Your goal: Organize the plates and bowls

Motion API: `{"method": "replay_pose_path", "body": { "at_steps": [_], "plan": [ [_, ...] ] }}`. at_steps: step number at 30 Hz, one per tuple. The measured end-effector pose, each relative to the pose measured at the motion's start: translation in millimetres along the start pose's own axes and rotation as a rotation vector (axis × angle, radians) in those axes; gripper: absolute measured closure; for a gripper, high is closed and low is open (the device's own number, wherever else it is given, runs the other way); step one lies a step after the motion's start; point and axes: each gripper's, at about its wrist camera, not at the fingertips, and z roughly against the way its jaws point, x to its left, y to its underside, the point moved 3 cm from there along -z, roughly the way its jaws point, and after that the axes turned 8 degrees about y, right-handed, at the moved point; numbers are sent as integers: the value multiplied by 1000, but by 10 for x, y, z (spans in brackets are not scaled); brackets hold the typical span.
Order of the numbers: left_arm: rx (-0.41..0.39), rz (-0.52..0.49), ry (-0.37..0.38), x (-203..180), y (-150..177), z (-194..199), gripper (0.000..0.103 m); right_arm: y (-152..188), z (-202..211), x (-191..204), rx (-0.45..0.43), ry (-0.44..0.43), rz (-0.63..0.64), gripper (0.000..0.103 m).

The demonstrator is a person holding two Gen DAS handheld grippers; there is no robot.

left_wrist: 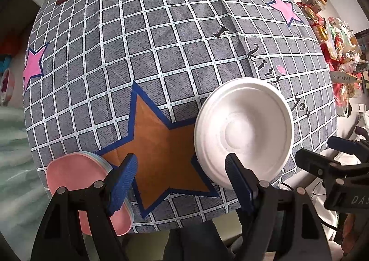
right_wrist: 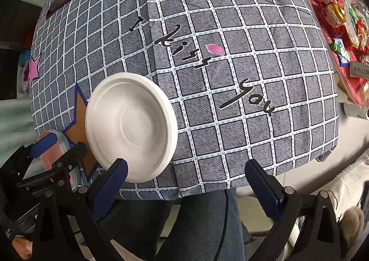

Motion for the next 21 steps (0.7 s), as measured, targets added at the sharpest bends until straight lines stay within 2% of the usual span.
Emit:
{"method": "replay_pose_path", "body": {
  "at_steps": [8,21],
  "plan": [
    [13,21,9,-50,-207,-170,22,-35,-19,-67,17,19,10,1],
    [31,97,19,-252,-305,-520,22,-169,-119,-125,51,53,65,1]
  ]
}}
